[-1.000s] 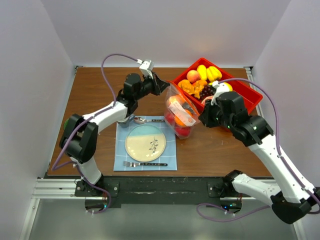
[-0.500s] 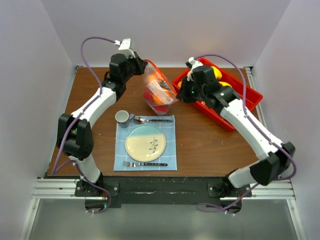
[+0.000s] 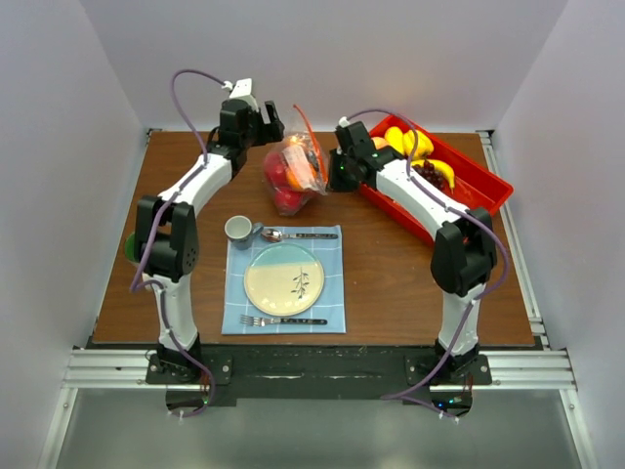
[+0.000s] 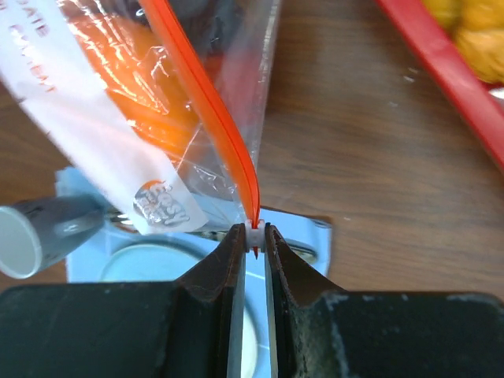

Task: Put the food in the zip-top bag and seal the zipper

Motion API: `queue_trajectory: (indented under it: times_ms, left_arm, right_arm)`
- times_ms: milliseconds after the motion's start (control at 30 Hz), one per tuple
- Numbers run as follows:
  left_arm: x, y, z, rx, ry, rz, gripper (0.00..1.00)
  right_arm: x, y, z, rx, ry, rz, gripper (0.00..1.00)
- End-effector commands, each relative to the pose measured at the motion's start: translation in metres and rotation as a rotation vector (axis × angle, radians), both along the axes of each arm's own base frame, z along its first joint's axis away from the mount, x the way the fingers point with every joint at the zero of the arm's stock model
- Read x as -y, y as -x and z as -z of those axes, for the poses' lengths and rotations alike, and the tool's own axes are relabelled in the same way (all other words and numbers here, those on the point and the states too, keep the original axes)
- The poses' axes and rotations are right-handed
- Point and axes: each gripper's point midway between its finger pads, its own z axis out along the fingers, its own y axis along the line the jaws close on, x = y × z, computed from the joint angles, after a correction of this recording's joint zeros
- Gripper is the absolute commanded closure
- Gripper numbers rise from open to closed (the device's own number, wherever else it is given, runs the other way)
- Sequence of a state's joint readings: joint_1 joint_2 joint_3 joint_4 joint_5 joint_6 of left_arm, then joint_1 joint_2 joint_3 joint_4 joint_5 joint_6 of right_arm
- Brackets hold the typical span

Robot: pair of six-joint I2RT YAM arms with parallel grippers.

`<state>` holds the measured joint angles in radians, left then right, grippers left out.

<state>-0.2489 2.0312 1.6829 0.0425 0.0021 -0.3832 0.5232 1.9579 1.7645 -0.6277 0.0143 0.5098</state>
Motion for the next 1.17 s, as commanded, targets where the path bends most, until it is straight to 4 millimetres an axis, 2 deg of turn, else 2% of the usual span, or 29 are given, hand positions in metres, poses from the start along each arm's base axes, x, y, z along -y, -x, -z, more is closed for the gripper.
queue_trajectory:
  times_ms: [0,33,67,100,133,167,200,233,267,300,333,367,400,433,500,533,567,667,767,800,833,867,933,967,1067,1100,1133]
  left_arm:
    - [-0.002,0.004,-0.065,0.130,0.038,-0.008,0.00]
    - [-0.004,0.009,-0.077,0.147,0.051,-0.012,0.00]
    - [0.002,0.016,-0.074,0.132,0.065,0.021,0.00]
    - [0.005,0.021,-0.076,0.127,0.095,0.032,0.00]
    - [0.006,0.029,-0.088,0.142,0.117,0.044,0.00]
    - [0.010,0.037,-0.078,0.115,0.131,0.069,0.00]
    - [0.013,0.043,-0.078,0.103,0.164,0.078,0.00]
    - [0.014,0.052,-0.088,0.115,0.185,0.090,0.00]
    - [0.018,0.061,-0.075,0.081,0.199,0.113,0.00]
    - [0.020,0.068,-0.074,0.064,0.225,0.115,0.00]
    - [0.019,0.078,-0.085,0.078,0.241,0.118,0.00]
    - [0.024,0.089,-0.071,0.040,0.248,0.133,0.00]
    - [0.027,0.096,-0.070,0.028,0.259,0.138,0.00]
    - [0.028,0.108,-0.069,0.011,0.255,0.138,0.00]
    - [0.046,0.127,-0.068,-0.006,0.214,0.160,0.00]
    - [0.046,0.140,-0.063,-0.052,0.174,0.144,0.00]
    - [0.045,0.146,-0.059,-0.059,0.131,0.084,0.00]
    - [0.046,0.177,-0.052,-0.103,0.106,0.087,0.00]
    - [0.036,0.205,-0.051,-0.091,0.104,0.105,0.00]
    - [0.032,0.211,-0.052,-0.081,0.101,0.096,0.00]
    - [0.025,0.221,-0.054,-0.067,0.101,0.089,0.00]
    - [0.022,0.225,-0.055,-0.059,0.093,0.093,0.00]
    - [0.015,0.236,-0.056,-0.045,0.085,0.088,0.00]
    - [0.012,0.238,-0.055,-0.041,0.071,0.088,0.00]
    - [0.004,0.245,-0.052,-0.043,0.051,0.069,0.00]
    - [0.001,0.245,-0.052,-0.035,0.043,0.063,0.00]
    - [0.000,0.247,-0.057,-0.009,0.045,0.065,0.00]
  right_arm:
    - [0.034,-0.007,-0.033,0.081,-0.021,0.124,0.80]
    - [0.040,-0.003,-0.028,0.071,-0.003,0.134,0.77]
    - [0.045,-0.002,-0.036,0.095,-0.005,0.147,0.73]
    - [0.047,-0.001,-0.037,0.102,-0.005,0.146,0.64]
    - [0.050,0.002,-0.035,0.100,-0.002,0.149,0.61]
    - [0.054,0.002,-0.041,0.113,-0.006,0.156,0.59]
    - [0.056,0.003,-0.041,0.113,-0.002,0.157,0.49]
    - [0.057,0.003,-0.041,0.114,-0.003,0.160,0.45]
    - [0.060,0.003,-0.042,0.118,-0.005,0.164,0.40]
    - [0.062,0.004,-0.048,0.130,-0.012,0.166,0.31]
    - [0.065,0.004,-0.048,0.132,-0.010,0.170,0.27]
    - [0.067,0.005,-0.051,0.137,-0.010,0.173,0.24]
    - [0.072,0.007,-0.058,0.158,-0.006,0.183,0.17]
    - [0.075,0.010,-0.058,0.157,-0.002,0.186,0.15]
    - [0.078,0.015,-0.066,0.174,-0.011,0.190,0.07]
    - [0.082,0.022,-0.075,0.192,-0.023,0.192,0.05]
    - [0.082,0.025,-0.080,0.206,-0.036,0.190,0.02]
    - [0.089,0.044,-0.095,0.248,-0.073,0.186,0.01]
    - [0.099,0.066,-0.109,0.294,-0.100,0.183,0.01]
    - [0.101,0.072,-0.110,0.301,-0.104,0.180,0.01]
    - [0.104,0.080,-0.101,0.285,-0.098,0.177,0.01]
    - [0.109,0.089,-0.113,0.319,-0.114,0.182,0.01]
    - [0.115,0.101,-0.106,0.316,-0.113,0.182,0.01]
    - [0.118,0.108,-0.112,0.334,-0.123,0.182,0.02]
    - [0.125,0.119,-0.106,0.335,-0.118,0.190,0.01]
    - [0.127,0.122,-0.110,0.352,-0.129,0.195,0.01]
    - [0.128,0.123,-0.106,0.346,-0.124,0.198,0.01]
